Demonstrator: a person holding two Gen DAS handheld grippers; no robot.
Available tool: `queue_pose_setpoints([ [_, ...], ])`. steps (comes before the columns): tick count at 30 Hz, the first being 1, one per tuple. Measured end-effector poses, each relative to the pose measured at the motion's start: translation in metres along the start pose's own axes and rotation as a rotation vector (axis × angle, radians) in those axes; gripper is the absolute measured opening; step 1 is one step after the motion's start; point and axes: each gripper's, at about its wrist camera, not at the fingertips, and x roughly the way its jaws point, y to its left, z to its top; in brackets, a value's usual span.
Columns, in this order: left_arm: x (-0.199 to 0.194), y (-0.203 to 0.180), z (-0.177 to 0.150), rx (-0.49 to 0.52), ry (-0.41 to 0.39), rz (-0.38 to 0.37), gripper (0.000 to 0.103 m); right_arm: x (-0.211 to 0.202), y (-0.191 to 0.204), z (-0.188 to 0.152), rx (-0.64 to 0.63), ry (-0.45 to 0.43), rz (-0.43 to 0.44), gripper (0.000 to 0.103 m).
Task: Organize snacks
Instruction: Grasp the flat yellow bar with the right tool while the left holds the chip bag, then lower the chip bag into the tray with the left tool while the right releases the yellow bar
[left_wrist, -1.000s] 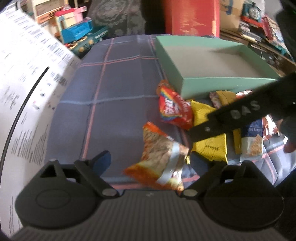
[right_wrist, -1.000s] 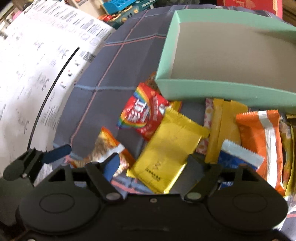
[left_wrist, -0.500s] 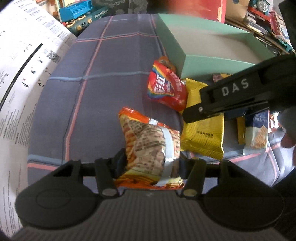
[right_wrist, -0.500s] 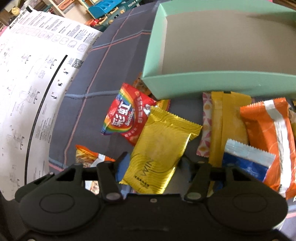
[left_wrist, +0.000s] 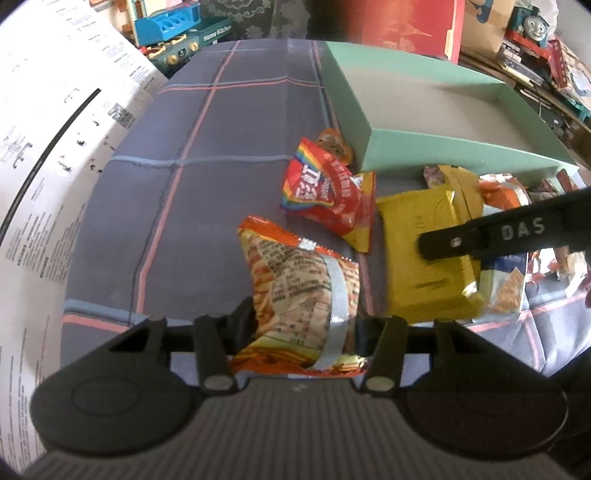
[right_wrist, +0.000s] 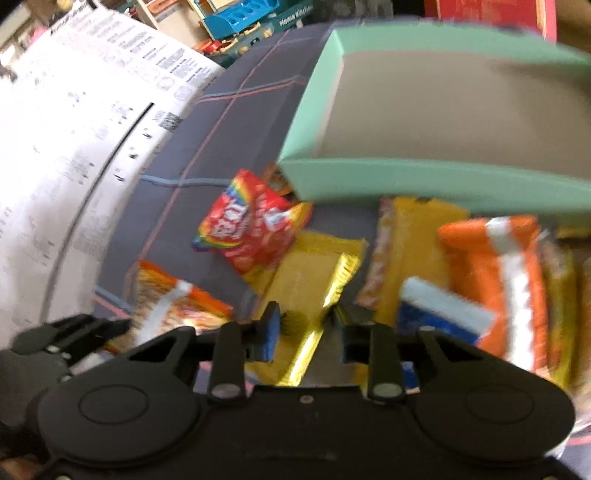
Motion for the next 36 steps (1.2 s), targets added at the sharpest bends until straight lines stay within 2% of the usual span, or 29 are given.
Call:
queue_pose_setpoints([
  [2, 0.0, 0.002, -0.001, -0.01, -0.006, 0.006, 0.05, -0.005, -0.002, 0.0, 0.011, -0.009, -0.003, 0.042],
  [4, 0.002, 0.004, -0.002, -0.022, -0.004, 0.0, 0.05, -0.008, -0.001, 0.001, 0.021, -0.022, 0.011, 0.071],
  [6, 0.005, 0.004, -0.002, -0.026, -0.004, -0.014, 0.051, -0.011, 0.005, 0.0, 0.006, -0.042, -0.007, 0.077],
  [14, 0.011, 0.013, -0.006, -0.039, -0.006, -0.045, 0.052, 0.02, 0.021, 0.001, -0.005, -0.003, -0.062, 0.076],
  [15, 0.011, 0.015, -0.006, -0.04, -0.009, -0.049, 0.052, 0.024, 0.022, -0.001, -0.009, 0.001, -0.066, 0.072],
  [16, 0.011, 0.016, -0.007, -0.042, -0.011, -0.051, 0.052, 0.028, 0.022, -0.002, -0.016, 0.008, -0.072, 0.06],
  [18, 0.01, 0.016, -0.007, -0.045, -0.014, -0.055, 0.052, 0.029, 0.021, -0.005, -0.039, -0.006, -0.083, 0.054],
  [21, 0.007, 0.016, -0.005, -0.054, -0.017, -0.065, 0.051, 0.027, 0.017, -0.006, -0.035, 0.016, -0.053, 0.053],
  [29, -0.025, 0.002, 0.018, -0.026, -0.076, -0.081, 0.051, -0.021, 0.01, 0.001, -0.051, -0.053, 0.04, 0.053],
  [34, -0.044, -0.013, 0.054, -0.01, -0.137, -0.116, 0.051, -0.058, -0.014, 0.025, -0.026, -0.141, 0.072, 0.053],
  [36, -0.046, -0.023, 0.074, 0.005, -0.16, -0.127, 0.051, -0.07, -0.028, 0.037, -0.022, -0.176, 0.057, 0.053],
])
